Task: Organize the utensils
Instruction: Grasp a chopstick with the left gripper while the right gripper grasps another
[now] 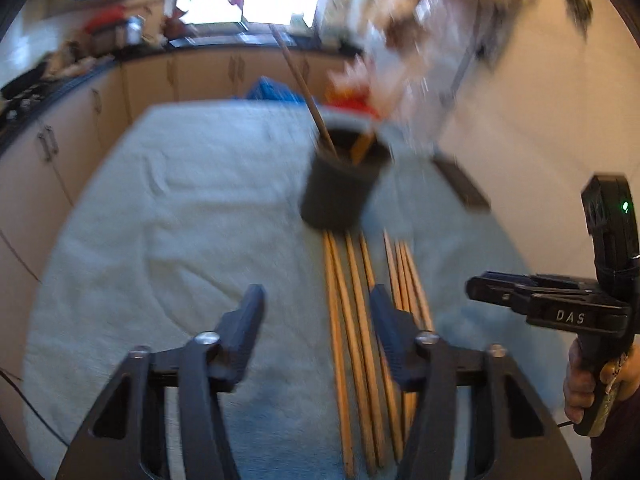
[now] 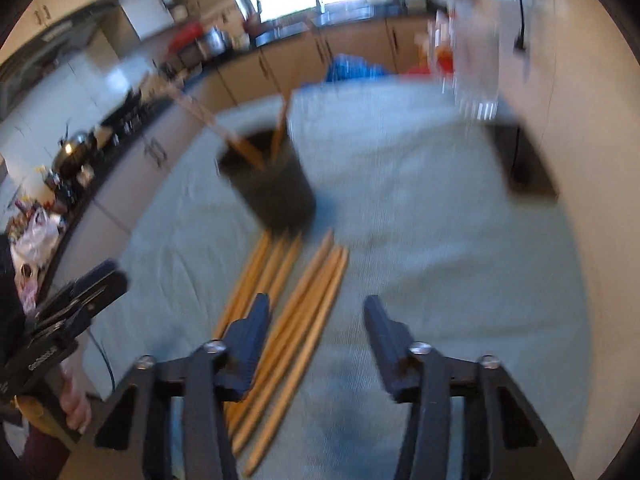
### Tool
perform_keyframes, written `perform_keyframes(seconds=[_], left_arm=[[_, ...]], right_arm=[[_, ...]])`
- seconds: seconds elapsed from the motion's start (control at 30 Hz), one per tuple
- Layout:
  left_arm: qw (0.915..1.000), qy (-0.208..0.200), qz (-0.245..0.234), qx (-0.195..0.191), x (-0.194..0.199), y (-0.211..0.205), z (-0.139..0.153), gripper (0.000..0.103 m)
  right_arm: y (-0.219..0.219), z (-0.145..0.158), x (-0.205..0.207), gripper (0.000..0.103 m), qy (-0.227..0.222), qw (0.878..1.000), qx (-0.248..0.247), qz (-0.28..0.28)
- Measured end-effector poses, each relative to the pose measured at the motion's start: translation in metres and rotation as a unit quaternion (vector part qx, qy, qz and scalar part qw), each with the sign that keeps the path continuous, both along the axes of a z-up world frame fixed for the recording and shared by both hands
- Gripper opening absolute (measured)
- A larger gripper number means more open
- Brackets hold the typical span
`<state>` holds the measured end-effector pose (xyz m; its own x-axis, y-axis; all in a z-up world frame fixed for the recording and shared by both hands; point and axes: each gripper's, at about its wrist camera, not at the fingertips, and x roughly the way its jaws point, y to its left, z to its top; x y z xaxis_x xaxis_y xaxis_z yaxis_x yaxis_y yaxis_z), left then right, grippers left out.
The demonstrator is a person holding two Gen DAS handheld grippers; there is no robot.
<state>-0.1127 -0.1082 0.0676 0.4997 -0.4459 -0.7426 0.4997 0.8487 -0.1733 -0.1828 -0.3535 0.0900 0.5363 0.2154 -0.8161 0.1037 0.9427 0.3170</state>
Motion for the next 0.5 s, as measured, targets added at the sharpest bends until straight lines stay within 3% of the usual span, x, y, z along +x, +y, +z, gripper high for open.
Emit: perform_keyframes(seconds=[0.1, 0.17, 0.27, 0.5], left_arm=[[0.9989, 0.025, -0.026, 0.030, 0.000, -0.021, -0.027, 0.030], [0.9978, 0.033, -0.036, 0.043, 0.000, -0.030, -0.040, 0.028], [0.9965, 0.039, -0.041, 0.062, 0.001, -0.038, -0.051, 0.011], [0.9956, 0.044, -0.033, 0.076, 0.010, -0.040, -0.061, 0.008]], right_arm=[[0.011, -0.030, -0.003, 0.043, 0.019, 1.000, -0.005, 0.007], [0.017, -0.044, -0.001, 0.042, 0.027, 1.000, -0.010, 0.009], [0.025, -0.049, 0.003, 0.042, 0.022, 0.999, -0.025, 0.008], [0.030, -0.048, 0.008, 0.032, 0.016, 0.998, -0.056, 0.000]])
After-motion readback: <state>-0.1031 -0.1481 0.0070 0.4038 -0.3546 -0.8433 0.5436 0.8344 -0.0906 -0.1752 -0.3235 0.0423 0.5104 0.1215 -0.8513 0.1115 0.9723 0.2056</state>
